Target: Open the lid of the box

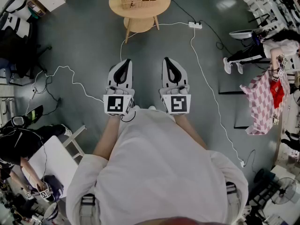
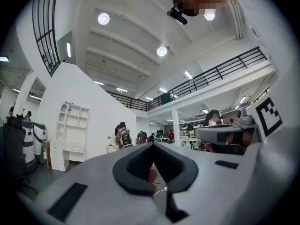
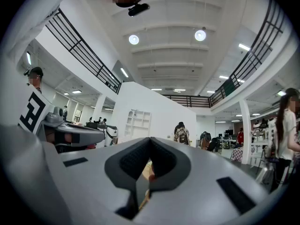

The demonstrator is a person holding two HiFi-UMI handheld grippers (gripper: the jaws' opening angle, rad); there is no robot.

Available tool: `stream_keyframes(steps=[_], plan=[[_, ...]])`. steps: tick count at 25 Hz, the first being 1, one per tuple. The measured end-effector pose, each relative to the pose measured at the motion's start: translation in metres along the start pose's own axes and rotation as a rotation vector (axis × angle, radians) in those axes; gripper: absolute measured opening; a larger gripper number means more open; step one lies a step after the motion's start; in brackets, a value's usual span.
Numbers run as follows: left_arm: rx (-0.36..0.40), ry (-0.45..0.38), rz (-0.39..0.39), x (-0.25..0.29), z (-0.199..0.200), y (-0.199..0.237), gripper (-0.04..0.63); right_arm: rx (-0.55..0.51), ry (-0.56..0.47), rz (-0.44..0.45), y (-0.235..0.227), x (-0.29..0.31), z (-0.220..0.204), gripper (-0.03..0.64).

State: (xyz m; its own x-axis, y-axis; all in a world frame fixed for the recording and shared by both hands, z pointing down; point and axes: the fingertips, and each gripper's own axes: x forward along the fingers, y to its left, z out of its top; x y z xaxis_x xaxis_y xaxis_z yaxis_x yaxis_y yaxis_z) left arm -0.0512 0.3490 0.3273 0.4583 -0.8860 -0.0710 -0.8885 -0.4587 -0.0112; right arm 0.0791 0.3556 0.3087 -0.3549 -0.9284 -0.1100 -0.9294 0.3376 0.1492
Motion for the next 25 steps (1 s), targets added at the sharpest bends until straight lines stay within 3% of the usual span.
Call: stream_keyframes(steps=[11,16,25], plan=[[0.014,0.019,0.012,0.009,-0.012,-0.002,-0.003,0.044,-0.021,0.021,-0.004,0.003,-0.014,-0.015],[0.013,0.05,0.044,0.014,-0.024,0.001,-0.003,0.004,0.019,0.002,-0.016,0.003,-0.037,-0.015],[0.015,0.122,0.105,0.046,-0.063,0.012,-0.003,0.051,0.097,0.017,-0.05,0.025,-0.091,-0.015]])
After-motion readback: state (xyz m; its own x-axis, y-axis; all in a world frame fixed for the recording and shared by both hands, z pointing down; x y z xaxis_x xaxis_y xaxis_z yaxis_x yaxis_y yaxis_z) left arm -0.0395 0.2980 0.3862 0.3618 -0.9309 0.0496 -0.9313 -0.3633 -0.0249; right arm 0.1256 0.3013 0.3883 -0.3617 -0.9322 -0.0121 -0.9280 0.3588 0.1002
